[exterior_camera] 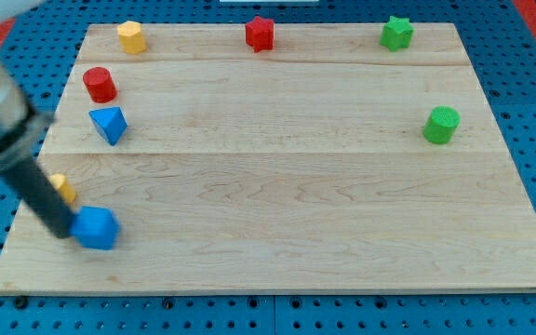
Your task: Push the red circle right and down a bit
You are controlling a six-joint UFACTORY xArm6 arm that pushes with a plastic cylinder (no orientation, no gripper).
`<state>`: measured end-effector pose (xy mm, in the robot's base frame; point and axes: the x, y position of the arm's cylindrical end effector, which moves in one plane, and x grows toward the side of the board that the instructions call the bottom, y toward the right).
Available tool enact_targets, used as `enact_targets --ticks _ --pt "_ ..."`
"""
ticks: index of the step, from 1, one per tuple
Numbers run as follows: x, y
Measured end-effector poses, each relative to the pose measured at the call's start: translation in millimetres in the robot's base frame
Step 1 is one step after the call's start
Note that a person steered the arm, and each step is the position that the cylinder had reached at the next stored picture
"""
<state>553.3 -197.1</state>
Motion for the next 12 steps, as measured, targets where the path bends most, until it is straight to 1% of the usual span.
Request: enact_targets --ticks 1,2,3,4,5,6,7,8,9,11,12 --pt "2.3 101.5" --pt "-9.4 165.8" --pt "-10.6 119.9" --pt "-80.2 94.9" --pt "-94.7 48.9" --pt "-87.1 -35.1" --pt "-118.4 -107.8" --pt "-199.5 -90.4" --pt "-247.9 -41.5" --pt "-243.0 165.9" --pt "-243.0 240.6"
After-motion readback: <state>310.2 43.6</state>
